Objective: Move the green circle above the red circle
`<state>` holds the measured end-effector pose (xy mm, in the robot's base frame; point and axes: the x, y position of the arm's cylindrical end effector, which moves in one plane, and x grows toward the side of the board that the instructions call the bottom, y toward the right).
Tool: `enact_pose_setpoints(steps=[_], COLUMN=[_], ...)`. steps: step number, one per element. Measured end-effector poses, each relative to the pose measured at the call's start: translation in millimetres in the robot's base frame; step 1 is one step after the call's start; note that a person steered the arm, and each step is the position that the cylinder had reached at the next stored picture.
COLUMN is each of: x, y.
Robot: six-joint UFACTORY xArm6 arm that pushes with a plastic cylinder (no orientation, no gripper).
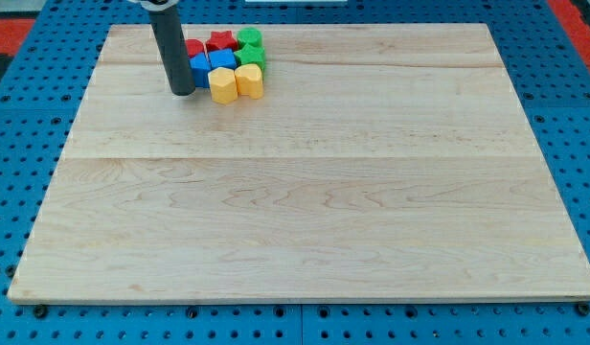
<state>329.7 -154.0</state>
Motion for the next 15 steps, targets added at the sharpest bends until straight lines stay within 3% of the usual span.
enact_pose_setpoints(steps=[1, 2, 3, 4, 5, 9, 10, 11, 12, 14, 15], x=[21.5, 40.4, 36.5, -45.8, -83.8, -82.9, -82.9, -115.1, -136.8, -136.5, -136.2], y=[-1.1, 57.3, 177.1, 201.5, 184.4, 67.3, 115.7, 140.9, 108.9, -0.6, -7.4])
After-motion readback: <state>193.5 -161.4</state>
